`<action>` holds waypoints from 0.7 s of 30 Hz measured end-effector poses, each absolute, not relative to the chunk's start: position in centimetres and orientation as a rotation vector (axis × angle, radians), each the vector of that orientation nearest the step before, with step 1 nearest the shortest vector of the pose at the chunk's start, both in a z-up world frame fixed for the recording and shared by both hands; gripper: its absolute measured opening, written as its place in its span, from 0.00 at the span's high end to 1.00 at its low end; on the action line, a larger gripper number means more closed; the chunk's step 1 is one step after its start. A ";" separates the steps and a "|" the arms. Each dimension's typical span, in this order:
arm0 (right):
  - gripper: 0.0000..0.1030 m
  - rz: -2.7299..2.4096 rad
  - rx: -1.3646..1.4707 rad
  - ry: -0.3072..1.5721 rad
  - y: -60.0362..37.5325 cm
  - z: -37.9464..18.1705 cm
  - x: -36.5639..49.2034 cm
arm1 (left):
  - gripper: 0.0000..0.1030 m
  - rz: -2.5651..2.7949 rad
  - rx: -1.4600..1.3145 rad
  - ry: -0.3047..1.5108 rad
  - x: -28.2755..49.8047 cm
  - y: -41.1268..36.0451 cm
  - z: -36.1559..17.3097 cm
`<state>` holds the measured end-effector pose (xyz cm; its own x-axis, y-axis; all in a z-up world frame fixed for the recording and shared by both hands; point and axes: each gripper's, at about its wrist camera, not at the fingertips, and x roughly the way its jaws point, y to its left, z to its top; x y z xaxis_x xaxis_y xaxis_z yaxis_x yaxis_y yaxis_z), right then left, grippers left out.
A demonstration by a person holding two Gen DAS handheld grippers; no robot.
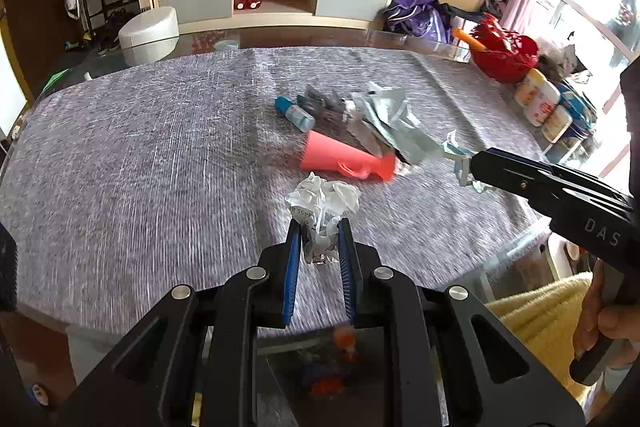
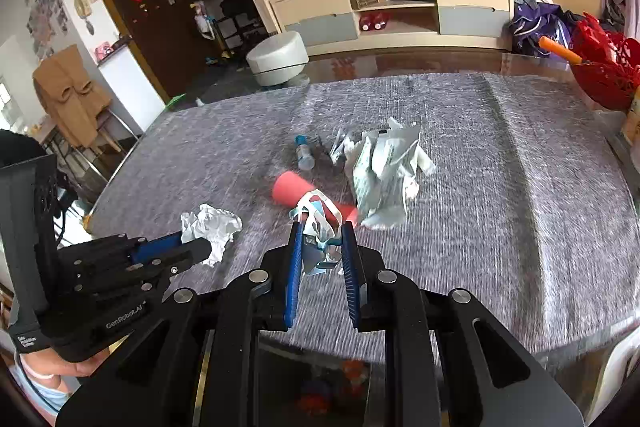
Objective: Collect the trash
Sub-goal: 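Grasp the crumpled white tissue with the left tool while the right tool grasps a small clear bag, then lower the tissue and clear bag into the grey bin and open both tools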
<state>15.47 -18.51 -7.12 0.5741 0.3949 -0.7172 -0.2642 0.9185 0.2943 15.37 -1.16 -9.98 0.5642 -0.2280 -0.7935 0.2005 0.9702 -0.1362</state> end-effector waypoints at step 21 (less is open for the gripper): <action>0.80 0.360 0.097 1.011 -17.3 -12.9 4.9 | 0.83 -0.281 -0.032 1.023 3.2 -2.1 -14.2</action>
<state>4.89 -17.33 -12.92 0.4775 0.3387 -0.8107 -0.2497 0.9370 0.2444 3.19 -2.09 -14.17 0.4885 -0.2464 -0.8371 0.2163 0.9636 -0.1573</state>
